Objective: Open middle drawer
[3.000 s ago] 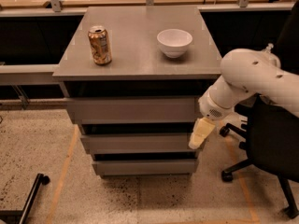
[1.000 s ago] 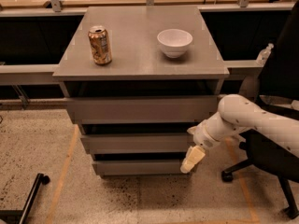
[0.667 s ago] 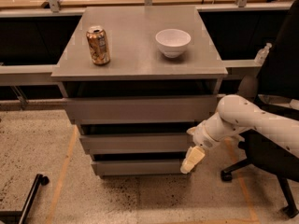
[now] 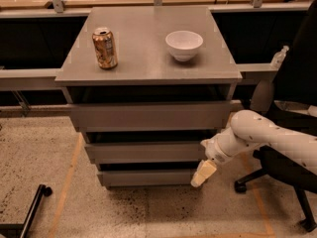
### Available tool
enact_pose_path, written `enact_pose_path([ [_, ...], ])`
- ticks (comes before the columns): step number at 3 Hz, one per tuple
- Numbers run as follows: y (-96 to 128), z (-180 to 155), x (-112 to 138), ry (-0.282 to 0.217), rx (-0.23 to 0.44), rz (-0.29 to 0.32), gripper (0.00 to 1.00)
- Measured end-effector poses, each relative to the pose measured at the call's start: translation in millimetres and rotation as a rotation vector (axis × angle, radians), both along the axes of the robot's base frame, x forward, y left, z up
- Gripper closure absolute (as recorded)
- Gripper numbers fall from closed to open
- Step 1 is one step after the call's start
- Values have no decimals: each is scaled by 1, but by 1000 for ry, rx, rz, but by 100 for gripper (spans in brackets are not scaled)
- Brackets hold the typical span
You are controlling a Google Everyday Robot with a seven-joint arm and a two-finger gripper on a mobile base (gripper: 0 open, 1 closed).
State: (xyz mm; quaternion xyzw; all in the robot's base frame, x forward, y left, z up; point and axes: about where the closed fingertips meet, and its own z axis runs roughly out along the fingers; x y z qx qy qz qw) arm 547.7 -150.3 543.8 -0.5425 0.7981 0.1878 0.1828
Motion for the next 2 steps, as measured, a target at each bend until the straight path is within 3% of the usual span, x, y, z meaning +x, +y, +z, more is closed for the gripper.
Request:
enact_pose_path([
  [1, -14, -22, 30, -60, -7, -40, 0],
  [2, -18, -33, 51, -87, -18, -43, 0],
])
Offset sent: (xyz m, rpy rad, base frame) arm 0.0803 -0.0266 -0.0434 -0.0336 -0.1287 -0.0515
